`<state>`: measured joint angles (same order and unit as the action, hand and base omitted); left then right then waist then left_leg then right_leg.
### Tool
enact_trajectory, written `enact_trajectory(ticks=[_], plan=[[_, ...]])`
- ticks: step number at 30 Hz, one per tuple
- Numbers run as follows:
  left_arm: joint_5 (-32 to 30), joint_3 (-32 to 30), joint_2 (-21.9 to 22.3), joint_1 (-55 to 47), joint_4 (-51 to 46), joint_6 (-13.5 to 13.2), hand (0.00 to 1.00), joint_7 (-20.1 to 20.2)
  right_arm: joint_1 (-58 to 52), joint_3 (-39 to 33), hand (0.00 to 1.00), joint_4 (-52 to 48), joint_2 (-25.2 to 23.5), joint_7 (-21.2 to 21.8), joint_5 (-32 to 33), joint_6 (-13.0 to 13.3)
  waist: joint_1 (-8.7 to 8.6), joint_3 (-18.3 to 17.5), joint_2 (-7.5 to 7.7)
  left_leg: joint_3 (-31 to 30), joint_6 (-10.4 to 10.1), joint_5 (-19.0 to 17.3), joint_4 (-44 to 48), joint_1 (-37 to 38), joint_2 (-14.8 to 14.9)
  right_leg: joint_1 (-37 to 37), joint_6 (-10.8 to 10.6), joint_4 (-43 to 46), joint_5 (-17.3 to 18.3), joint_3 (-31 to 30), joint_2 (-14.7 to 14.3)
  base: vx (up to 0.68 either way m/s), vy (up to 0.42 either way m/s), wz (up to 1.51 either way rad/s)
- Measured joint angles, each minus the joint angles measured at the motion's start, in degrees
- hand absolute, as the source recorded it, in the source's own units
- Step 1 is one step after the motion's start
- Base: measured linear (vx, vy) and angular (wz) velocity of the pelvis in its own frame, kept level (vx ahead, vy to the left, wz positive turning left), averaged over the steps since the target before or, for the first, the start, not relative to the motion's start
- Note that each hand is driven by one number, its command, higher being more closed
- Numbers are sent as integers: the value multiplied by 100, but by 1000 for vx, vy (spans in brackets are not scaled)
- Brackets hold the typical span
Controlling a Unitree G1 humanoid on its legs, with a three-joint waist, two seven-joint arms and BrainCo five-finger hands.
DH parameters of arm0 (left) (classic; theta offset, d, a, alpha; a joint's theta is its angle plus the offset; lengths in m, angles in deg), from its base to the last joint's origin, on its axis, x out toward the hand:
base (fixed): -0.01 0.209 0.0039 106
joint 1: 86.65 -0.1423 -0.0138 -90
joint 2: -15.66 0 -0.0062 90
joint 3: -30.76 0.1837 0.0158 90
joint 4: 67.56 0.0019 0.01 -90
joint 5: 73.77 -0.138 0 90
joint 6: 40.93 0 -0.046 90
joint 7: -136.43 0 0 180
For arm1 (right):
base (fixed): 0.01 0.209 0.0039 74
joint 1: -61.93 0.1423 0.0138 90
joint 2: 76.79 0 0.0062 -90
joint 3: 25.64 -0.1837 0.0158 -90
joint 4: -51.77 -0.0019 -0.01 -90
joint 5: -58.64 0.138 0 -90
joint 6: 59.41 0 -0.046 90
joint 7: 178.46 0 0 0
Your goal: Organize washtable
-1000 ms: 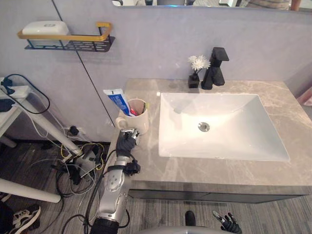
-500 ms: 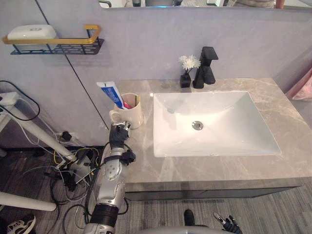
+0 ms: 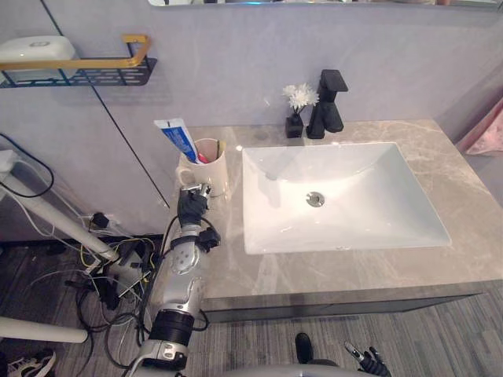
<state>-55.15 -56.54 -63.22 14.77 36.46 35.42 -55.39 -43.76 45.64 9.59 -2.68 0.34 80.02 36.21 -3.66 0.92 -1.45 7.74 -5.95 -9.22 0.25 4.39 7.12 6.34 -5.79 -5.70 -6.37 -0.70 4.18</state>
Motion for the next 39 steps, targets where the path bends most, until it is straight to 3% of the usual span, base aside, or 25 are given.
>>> enact_trajectory(ticks=[11, 19, 31, 36, 39], plan=[[16, -108, -39, 659, 428, 126, 100, -350, -6, -48, 0, 0, 0, -7, 4, -1, -70, 35, -19, 251, -9, -6, -5, -9, -8, 154, 3, 0, -82, -246, -44, -9, -2, -12], [25, -642, -237, 1196, 868, 170, 100, -575, -5, -157, 0, 16, -19, -9, 7, -4, -109, 146, -41, 437, -27, -18, -13, -5, 5, 277, 21, 2, -139, -465, -111, -5, -6, -13], [125, -801, -387, 1390, 1070, 179, 100, -663, 7, -254, 0, 225, -19, -5, 123, 0, -212, 150, -41, 502, -29, -19, -27, -7, 1, 321, 25, 2, -161, -525, -126, 0, -1, -3], [136, -447, -383, 1294, 793, 208, 100, -610, 7, -252, 0, 234, -19, -4, 188, 0, -200, 152, -43, 484, -28, -19, -28, -15, 0, 318, 25, 9, -161, -508, -119, 3, 3, 1], [120, 188, -181, 979, -420, 218, 100, -419, 7, -272, 0, 268, -22, -4, 226, 5, -146, 159, -32, 433, -26, -18, 4, -137, -15, 346, 19, 43, -166, -490, -79, -10, 16, 11]])
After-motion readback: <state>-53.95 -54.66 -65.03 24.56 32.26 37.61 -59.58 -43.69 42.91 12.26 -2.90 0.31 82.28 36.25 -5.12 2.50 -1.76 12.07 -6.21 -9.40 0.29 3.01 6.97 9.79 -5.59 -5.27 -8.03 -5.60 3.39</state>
